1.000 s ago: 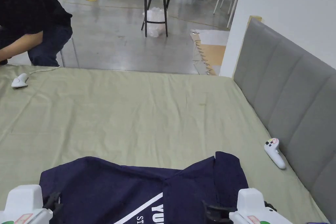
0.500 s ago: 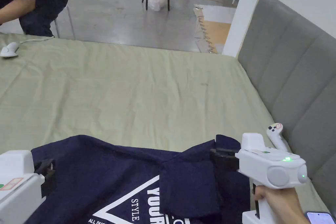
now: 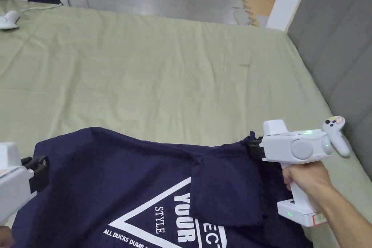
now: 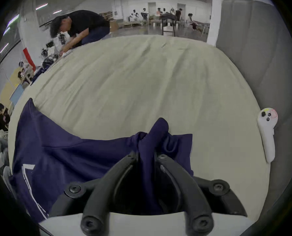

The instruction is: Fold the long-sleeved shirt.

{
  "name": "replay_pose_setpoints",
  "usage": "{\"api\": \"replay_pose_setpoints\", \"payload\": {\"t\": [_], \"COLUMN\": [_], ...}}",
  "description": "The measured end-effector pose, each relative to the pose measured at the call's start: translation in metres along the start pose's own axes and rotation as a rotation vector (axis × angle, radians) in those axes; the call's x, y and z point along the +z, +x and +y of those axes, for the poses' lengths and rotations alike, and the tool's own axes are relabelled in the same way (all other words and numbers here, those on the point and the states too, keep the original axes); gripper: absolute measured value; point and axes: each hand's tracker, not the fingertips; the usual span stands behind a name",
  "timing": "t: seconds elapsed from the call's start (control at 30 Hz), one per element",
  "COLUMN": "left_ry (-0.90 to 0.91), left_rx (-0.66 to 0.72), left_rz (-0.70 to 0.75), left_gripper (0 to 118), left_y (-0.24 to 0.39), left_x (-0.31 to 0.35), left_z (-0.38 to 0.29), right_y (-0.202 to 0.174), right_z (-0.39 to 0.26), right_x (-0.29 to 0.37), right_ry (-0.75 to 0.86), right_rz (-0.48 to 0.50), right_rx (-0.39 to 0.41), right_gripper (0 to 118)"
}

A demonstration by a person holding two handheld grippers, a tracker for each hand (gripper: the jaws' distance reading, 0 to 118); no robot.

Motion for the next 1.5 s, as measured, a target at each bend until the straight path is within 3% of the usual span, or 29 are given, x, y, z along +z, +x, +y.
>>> {"api": "replay_pose_setpoints", "payload": {"t": [0.03,0.07,0.1,0.17,0.2,0.33,0.47,0.5,0.57,0.6,0.63,0.73,0.83,0.93,1.2,1.5], "left_ry": [-0.001,-0.003,-0.020,-0.041,-0.055,-0.121,-0.255,-0.271,-0.319,-0.309,-0.308,-0.293,-0.265,-0.177,0.051,0.051], "left_rx": [0.007,0.008,-0.007,-0.039,-0.045,-0.097,0.008,0.009,-0.056,-0.058,-0.067,-0.041,-0.071,-0.024,-0.064,-0.116], "left_rz": [-0.013,-0.028,-0.044,-0.052,-0.051,-0.036,-0.098,-0.106,-0.095,-0.069,-0.045,-0.089,-0.061,-0.078,-0.134,-0.158], "left_gripper": [10,26,48,108,109,108,105,98,74,59,38,10,10,10,10,10], "left_y": [-0.005,-0.011,-0.016,-0.024,-0.029,-0.069,-0.073,-0.073,-0.061,-0.057,-0.054,-0.044,-0.046,-0.053,-0.047,-0.061], "left_x": [-0.002,-0.007,-0.013,-0.028,-0.039,-0.098,-0.126,-0.132,-0.139,-0.139,-0.138,-0.141,-0.138,-0.120,-0.004,0.105], "left_z": [0.003,0.009,0.018,0.034,0.043,0.071,0.079,0.077,0.074,0.071,0.069,0.048,0.051,0.059,0.050,-0.020], "right_y": [0.001,0.004,0.005,0.005,0.004,0.010,0.004,0.000,-0.005,-0.007,-0.008,0.003,0.004,0.005,-0.024,-0.050], "right_z": [0.000,0.001,0.001,-0.002,-0.003,-0.003,-0.002,-0.001,-0.001,-0.001,-0.001,0.005,0.007,0.005,-0.035,-0.126], "right_x": [0.002,0.005,0.006,0.007,0.008,-0.005,-0.006,0.007,0.013,0.015,0.017,0.009,0.010,0.044,0.151,0.248], "right_ry": [0.004,0.007,0.008,0.010,0.011,-0.001,-0.012,-0.005,-0.010,-0.013,-0.015,-0.028,-0.014,0.099,0.355,0.439], "right_rz": [0.003,0.009,0.019,0.020,0.018,0.019,0.043,0.029,0.030,0.029,0.028,0.030,0.025,0.046,0.040,0.037], "right_rx": [0.006,0.003,-0.013,-0.040,-0.045,-0.047,-0.025,-0.042,-0.035,-0.032,-0.029,-0.033,-0.025,-0.079,-0.026,0.029], "right_gripper": [12,12,12,12,12,12,12,12,12,12,12,12,12,12,12,12]}}
